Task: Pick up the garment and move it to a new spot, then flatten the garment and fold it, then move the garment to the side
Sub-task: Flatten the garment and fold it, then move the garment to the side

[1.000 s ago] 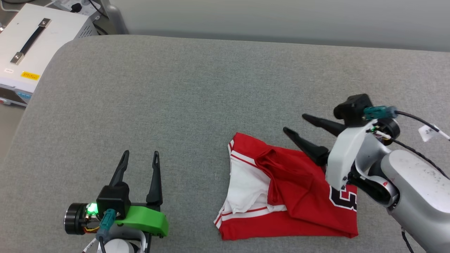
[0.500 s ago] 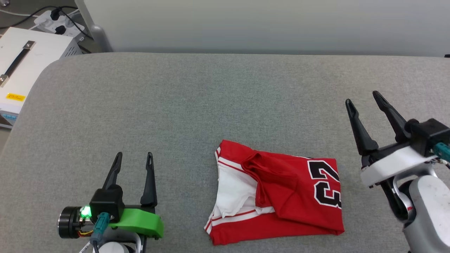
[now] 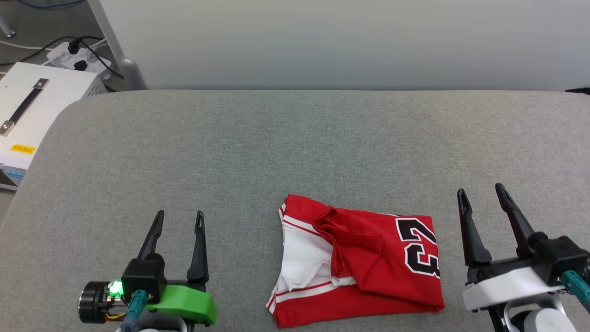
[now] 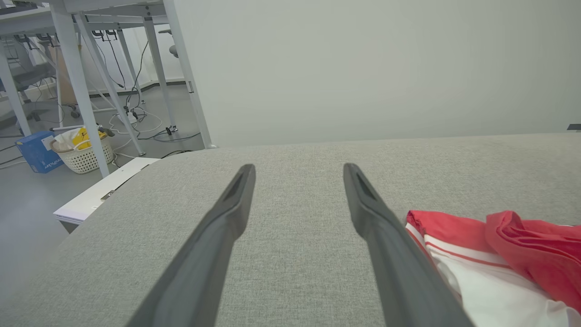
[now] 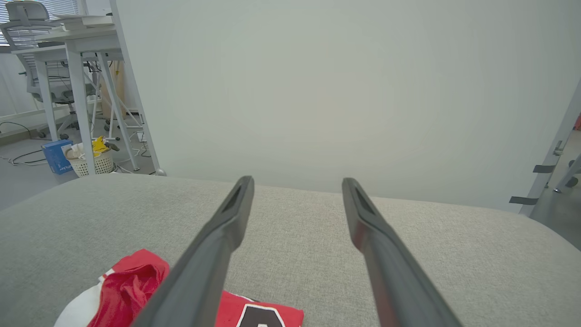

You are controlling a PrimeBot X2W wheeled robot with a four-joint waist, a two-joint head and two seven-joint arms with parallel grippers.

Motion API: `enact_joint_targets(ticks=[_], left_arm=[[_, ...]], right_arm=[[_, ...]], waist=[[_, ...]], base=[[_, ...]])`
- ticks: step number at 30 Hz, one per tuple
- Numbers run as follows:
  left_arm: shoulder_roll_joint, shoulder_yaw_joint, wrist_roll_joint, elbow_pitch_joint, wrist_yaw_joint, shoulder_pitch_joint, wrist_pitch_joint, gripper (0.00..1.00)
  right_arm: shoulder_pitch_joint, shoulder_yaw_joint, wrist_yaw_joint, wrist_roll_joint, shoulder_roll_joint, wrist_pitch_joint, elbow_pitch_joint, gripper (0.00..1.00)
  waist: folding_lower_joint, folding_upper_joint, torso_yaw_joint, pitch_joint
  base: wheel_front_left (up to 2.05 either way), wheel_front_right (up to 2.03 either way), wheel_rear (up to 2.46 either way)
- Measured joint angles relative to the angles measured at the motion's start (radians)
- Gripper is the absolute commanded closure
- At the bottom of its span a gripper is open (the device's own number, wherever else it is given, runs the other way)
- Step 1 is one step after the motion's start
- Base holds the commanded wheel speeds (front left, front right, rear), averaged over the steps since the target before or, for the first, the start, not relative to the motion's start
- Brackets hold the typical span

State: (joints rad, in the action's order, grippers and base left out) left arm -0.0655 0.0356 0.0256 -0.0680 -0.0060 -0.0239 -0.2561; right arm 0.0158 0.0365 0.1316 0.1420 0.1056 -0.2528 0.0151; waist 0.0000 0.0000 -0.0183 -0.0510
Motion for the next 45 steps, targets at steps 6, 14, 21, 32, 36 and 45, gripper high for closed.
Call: enact_joint_targets(ticks=[6, 14, 21, 32, 36, 45], left_arm=[[0.0, 0.008, 0.0, 0.011, -0.009, -0.026, 0.0, 0.0], [-0.001, 0.017, 0.0, 0.003, -0.016, -0.054, 0.0, 0.0], [-0.003, 0.017, 0.0, -0.006, -0.016, -0.058, 0.0, 0.0], [-0.004, 0.012, 0.001, -0.013, -0.016, -0.057, 0.0, 0.0], [-0.005, 0.011, 0.001, -0.013, -0.016, -0.055, 0.0, 0.0], [-0.006, 0.011, 0.001, -0.015, -0.017, -0.02, 0.0, 0.0]], right_arm=[[-0.085, -0.032, 0.0, -0.017, -0.03, 0.0, 0.024, 0.0], [-0.147, -0.041, 0.0, -0.035, -0.045, 0.0, 0.037, 0.0], [-0.154, -0.041, 0.0, -0.053, -0.05, 0.0, 0.035, 0.0], [-0.029, -0.049, 0.0, -0.044, 0.044, 0.003, 0.008, 0.0], [0.092, 0.032, 0.0, 0.078, 0.172, 0.117, -0.031, 0.0], [0.266, 0.21, 0.0, 0.404, 0.408, 0.486, -0.055, 0.0]], waist=[[0.0, 0.0, -0.006, 0.027], [0.0, 0.0, -0.009, 0.055], [0.0, 0.0, -0.011, 0.052], [0.0, 0.0, -0.013, 0.039], [0.0, 0.0, -0.014, 0.021], [0.0, 0.0, -0.025, -0.032]], base=[[0.0, 0.0, 0.0], [0.0, 0.0, 0.0], [0.0, 0.0, 0.0], [0.0, 0.0, 0.0], [0.0, 0.0, 0.0], [0.0, 0.0, 0.0]])
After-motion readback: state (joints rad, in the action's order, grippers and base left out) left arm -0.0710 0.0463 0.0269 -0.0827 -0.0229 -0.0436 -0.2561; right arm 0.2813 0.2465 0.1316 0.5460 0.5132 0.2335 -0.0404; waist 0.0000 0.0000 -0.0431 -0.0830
